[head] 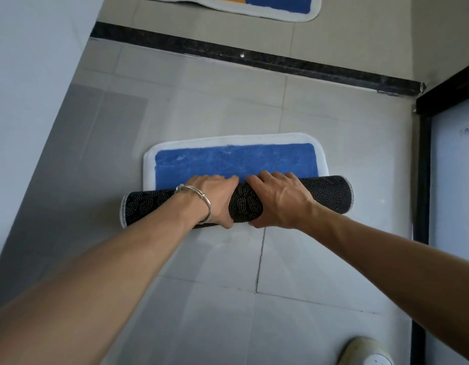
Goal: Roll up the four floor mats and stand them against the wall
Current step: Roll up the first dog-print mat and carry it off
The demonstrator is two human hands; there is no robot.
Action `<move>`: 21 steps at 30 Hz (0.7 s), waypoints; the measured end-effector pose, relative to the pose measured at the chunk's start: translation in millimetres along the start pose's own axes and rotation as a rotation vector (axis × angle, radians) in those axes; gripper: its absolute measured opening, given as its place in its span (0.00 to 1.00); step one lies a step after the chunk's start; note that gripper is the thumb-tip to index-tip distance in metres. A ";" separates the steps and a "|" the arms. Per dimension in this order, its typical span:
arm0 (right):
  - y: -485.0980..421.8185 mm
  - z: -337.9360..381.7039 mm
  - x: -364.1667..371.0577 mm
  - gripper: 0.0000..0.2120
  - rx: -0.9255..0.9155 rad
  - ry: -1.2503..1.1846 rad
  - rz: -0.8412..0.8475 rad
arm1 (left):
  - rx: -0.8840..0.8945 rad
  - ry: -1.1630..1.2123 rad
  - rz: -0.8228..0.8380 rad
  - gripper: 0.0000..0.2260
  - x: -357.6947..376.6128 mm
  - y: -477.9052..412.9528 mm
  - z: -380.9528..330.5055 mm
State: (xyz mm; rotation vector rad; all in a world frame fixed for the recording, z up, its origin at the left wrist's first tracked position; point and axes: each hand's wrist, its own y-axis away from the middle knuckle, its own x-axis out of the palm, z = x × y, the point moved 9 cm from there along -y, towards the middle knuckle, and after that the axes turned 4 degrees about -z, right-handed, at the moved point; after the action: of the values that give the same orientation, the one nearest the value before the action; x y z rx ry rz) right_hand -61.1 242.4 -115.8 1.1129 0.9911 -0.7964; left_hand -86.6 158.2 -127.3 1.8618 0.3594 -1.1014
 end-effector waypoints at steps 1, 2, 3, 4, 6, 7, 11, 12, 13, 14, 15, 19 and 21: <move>-2.5 -0.8 -1.6 0.32 0.000 -0.025 0.005 | -0.001 0.008 -0.032 0.25 -2.1 0.9 1.0; -4.9 -2.6 -3.4 0.31 0.007 -0.056 0.017 | 0.005 -0.007 -0.087 0.27 -4.8 2.1 1.0; -6.8 -5.4 -2.8 0.30 0.022 -0.091 0.056 | 0.016 -0.050 -0.151 0.30 -6.5 4.2 -0.2; -7.9 -8.6 -0.2 0.29 0.045 -0.132 0.117 | 0.028 -0.111 -0.210 0.32 -6.3 7.1 -2.9; -8.4 -12.8 8.8 0.30 0.090 -0.199 0.259 | 0.040 -0.242 -0.286 0.34 -2.7 11.3 -8.8; -7.4 -13.1 12.1 0.31 0.104 -0.216 0.303 | 0.037 -0.271 -0.294 0.33 -1.2 11.6 -10.1; -2.9 -4.4 0.0 0.37 0.047 -0.160 0.113 | 0.030 -0.164 -0.166 0.27 -5.8 1.1 -5.2; -0.6 -1.2 -5.4 0.38 0.011 -0.102 0.042 | 0.025 -0.106 -0.123 0.26 -9.4 -1.8 -2.1; 2.3 0.9 -7.4 0.39 -0.012 -0.046 -0.002 | 0.020 -0.056 -0.079 0.25 -10.8 -4.3 0.4; 5.2 2.3 -7.5 0.41 -0.018 0.002 -0.025 | 0.014 -0.023 -0.044 0.25 -10.5 -5.6 2.2; 7.2 3.7 -6.0 0.42 -0.013 0.043 -0.034 | 0.004 -0.005 -0.024 0.25 -8.4 -6.3 3.5; -1.9 2.3 -1.0 0.36 0.015 0.043 0.016 | 0.011 -0.006 -0.087 0.31 -5.5 -2.4 2.7; -15.2 -6.0 -2.5 0.34 0.039 -0.070 0.122 | 0.042 -0.105 -0.155 0.40 -9.2 1.8 4.4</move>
State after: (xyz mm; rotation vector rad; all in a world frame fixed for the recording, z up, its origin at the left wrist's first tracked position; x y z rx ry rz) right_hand -77.1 244.3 -119.6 1.1600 0.8444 -0.7535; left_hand -93.1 155.3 -119.6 1.8283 0.4275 -1.3153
